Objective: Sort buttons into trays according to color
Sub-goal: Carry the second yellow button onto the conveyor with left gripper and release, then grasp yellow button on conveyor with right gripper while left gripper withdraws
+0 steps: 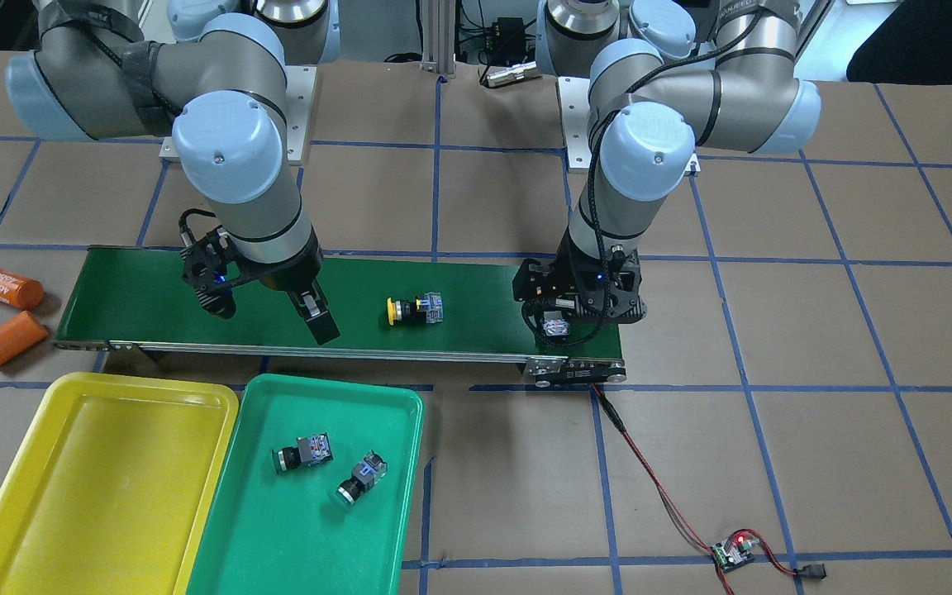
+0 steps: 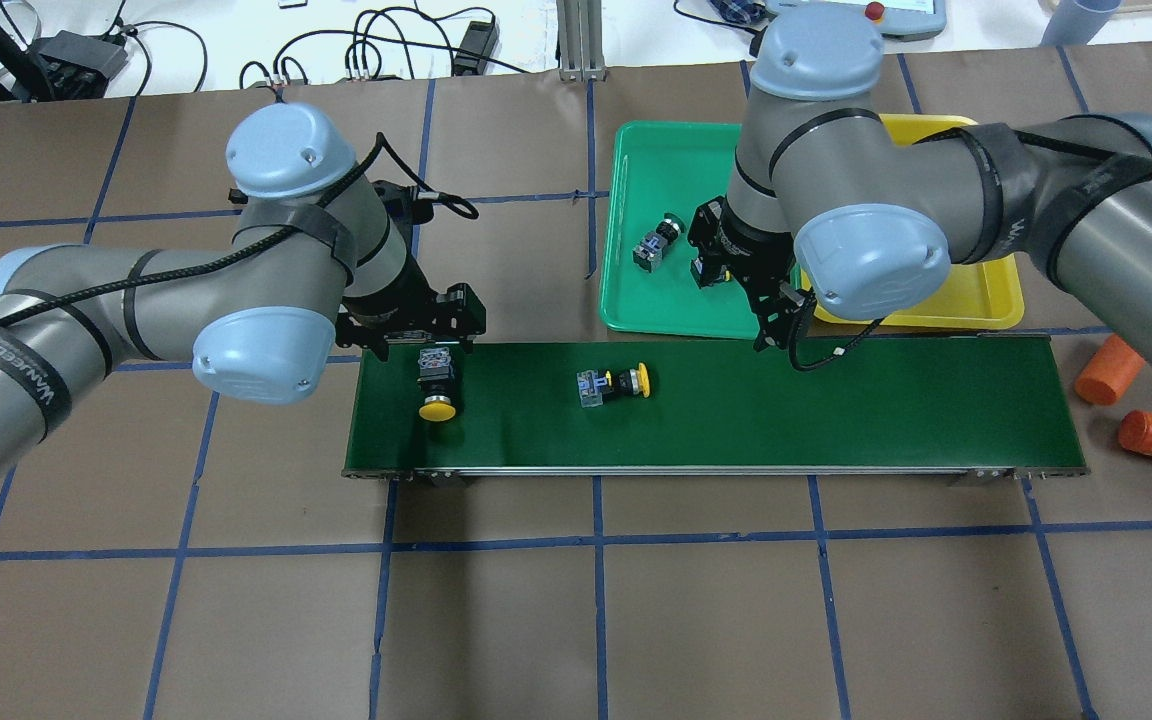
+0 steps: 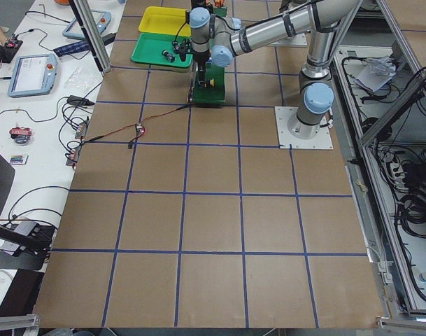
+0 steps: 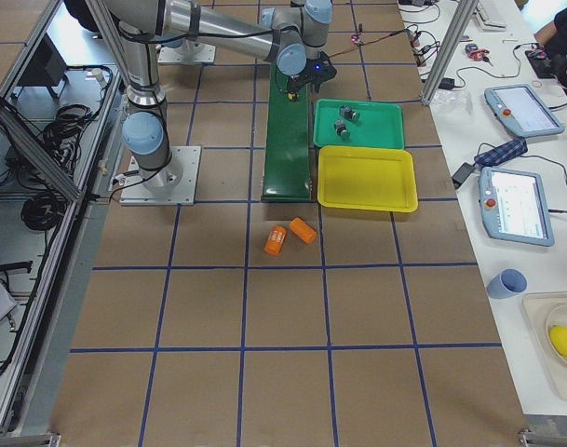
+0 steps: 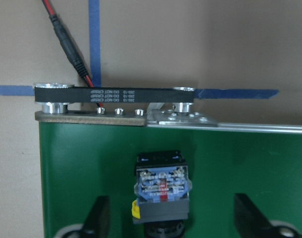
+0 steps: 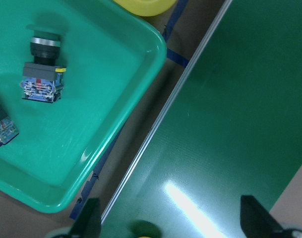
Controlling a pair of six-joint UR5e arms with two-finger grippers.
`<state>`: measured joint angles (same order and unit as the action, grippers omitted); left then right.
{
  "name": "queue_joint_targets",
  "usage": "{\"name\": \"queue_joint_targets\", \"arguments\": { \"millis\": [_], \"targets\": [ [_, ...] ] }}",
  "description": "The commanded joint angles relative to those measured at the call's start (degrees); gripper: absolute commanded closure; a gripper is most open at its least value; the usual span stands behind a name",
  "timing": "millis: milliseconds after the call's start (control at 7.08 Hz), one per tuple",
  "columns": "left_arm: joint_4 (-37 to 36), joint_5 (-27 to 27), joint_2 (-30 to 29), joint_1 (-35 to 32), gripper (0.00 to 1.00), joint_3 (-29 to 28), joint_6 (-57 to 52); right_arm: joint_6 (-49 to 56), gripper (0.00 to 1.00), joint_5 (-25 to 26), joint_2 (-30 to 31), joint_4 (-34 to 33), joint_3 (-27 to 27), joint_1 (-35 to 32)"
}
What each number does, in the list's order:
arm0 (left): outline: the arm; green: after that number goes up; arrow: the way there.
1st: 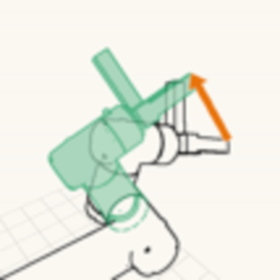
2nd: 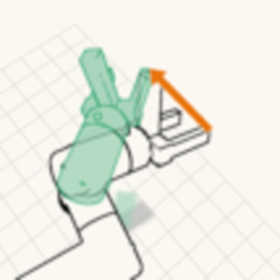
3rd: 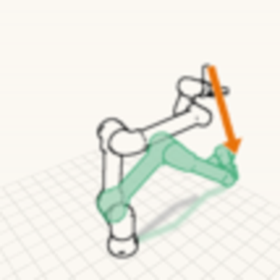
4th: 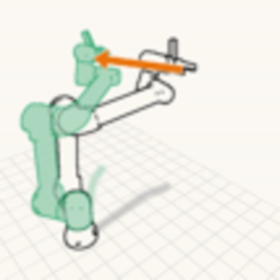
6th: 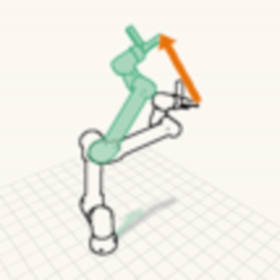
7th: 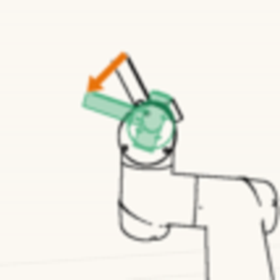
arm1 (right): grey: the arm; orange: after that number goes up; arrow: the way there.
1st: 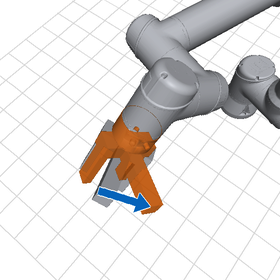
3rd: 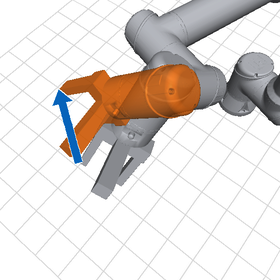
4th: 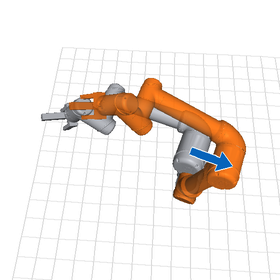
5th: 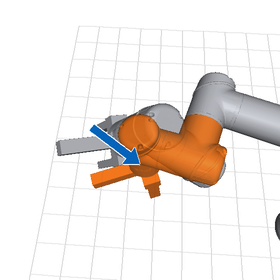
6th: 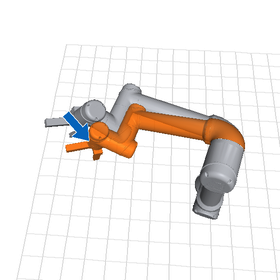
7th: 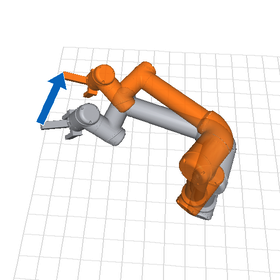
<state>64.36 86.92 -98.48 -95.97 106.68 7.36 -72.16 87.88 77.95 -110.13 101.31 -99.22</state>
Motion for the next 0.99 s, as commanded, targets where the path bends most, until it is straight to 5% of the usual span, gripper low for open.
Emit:
{"name": "queue_joint_targets", "arguments": {
  "millis": [0,565,847],
  "targets": [
    [18.86,1.15,5.11,0.96,0.00,-9.52,-6.68,-8.21,0.00,-0.42,-0.51,-0.61,0.91,-2.88],
    [27.58,-0.71,13.22,11.34,0.00,-14.99,-15.99,-12.74,0.00,-0.42,-3.15,-2.37,1.00,-6.33],
    [27.40,0.53,9.29,10.47,0.00,-21.13,-9.91,-13.44,0.00,-0.51,-4.55,-2.37,1.09,-7.64]
  ]
}}
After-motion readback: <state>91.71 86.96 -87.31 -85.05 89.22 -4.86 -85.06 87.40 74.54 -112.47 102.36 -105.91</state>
